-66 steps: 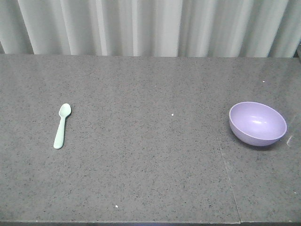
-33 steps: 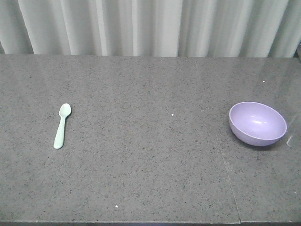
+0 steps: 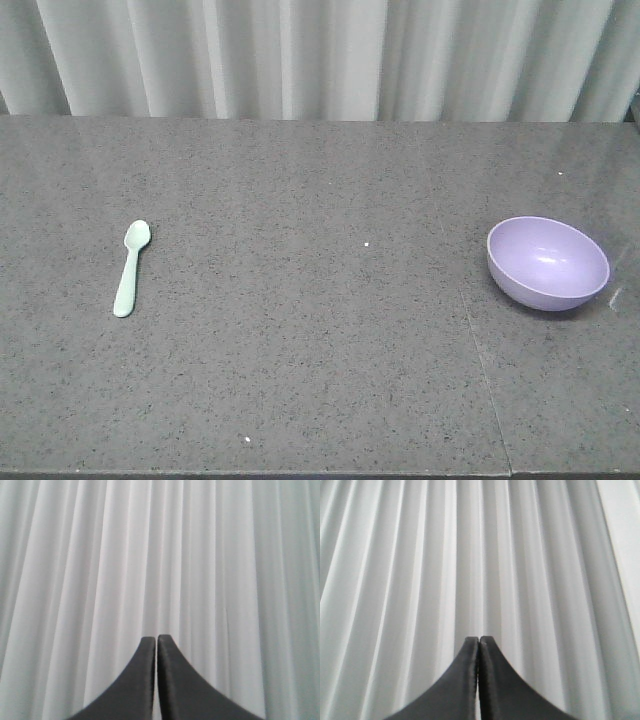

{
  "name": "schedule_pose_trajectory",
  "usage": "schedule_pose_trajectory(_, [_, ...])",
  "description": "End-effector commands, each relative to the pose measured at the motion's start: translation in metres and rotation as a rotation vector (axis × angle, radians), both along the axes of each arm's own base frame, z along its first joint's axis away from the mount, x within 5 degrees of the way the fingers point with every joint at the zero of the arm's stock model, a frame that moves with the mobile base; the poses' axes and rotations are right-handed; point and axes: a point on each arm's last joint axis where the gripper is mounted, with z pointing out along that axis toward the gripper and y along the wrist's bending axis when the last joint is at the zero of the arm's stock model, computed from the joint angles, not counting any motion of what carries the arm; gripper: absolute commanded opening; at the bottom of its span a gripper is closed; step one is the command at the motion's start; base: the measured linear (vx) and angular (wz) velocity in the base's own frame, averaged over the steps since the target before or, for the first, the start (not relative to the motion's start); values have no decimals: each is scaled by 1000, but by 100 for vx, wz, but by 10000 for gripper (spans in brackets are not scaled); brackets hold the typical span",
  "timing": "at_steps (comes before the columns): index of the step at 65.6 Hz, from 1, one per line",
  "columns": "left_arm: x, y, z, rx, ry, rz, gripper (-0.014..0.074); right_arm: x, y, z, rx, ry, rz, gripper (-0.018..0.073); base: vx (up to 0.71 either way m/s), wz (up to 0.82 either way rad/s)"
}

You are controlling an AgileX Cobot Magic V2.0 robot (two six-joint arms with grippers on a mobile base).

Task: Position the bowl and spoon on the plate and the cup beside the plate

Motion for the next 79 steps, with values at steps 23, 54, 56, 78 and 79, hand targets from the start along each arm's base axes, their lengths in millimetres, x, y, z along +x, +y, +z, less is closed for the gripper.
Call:
schedule_pose_trajectory(23, [143,-1,120,26,409,11,-6,158,-2,80,-83,817,-82,-9,0,0])
schedule_pose_trajectory(54, [156,-11,102,68,711,-40,267,192,-1,54,-12,1007,-42,307,0,0])
schedule_pose_trajectory(56, [156,-12,101,56,724,-50,320,191,-1,52,-17,1027,-44,363,0,0])
schedule_pose_trajectory(78, [178,-15,83,78,920,-66,566,191,-1,50,-26,1051,-48,580,0,0])
schedule_pose_trajectory(79, [181,-15,83,75,935,-70,566,191,-1,50,-26,1051,-48,580,0,0])
